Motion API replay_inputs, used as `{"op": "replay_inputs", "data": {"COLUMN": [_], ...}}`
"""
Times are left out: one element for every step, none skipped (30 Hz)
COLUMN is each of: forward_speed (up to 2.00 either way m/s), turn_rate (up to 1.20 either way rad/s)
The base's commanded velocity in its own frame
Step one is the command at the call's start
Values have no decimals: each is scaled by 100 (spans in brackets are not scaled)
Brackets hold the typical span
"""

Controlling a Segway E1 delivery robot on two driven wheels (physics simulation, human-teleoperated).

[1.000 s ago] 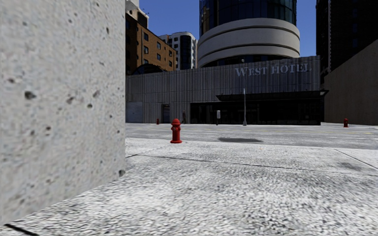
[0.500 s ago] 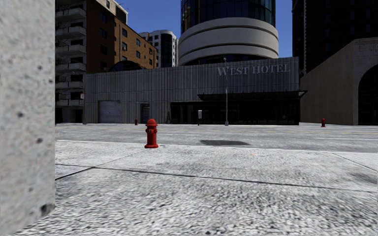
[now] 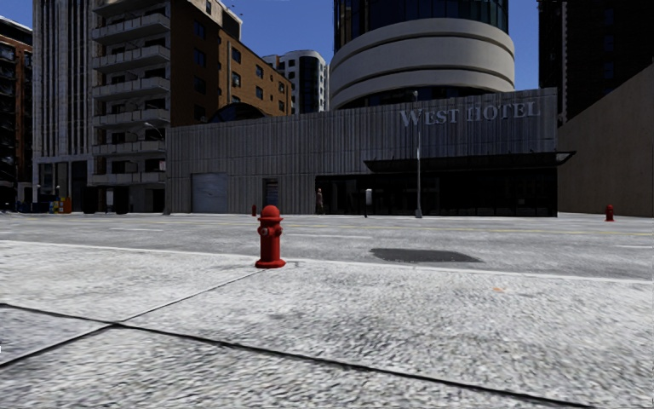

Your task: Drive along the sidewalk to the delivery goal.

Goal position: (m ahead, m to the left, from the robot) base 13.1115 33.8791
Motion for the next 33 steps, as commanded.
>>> {"op": "replay_inputs", "data": {"forward_speed": [200, 200, 200, 200, 200, 200, 200, 200, 200, 200, 200, 200, 200, 200, 200, 200, 200, 200, 200, 200, 200, 200, 200, 200, 200, 200, 200, 200, 200, 200, 200, 200, 200], "turn_rate": [83, 83, 83, 83, 83, 83, 83, 83, 83, 83, 83, 83, 83, 83, 83, 83, 83, 83, 83, 83, 83, 83, 83, 83, 83, 83, 83, 83, 83, 83, 83, 82, 79]}}
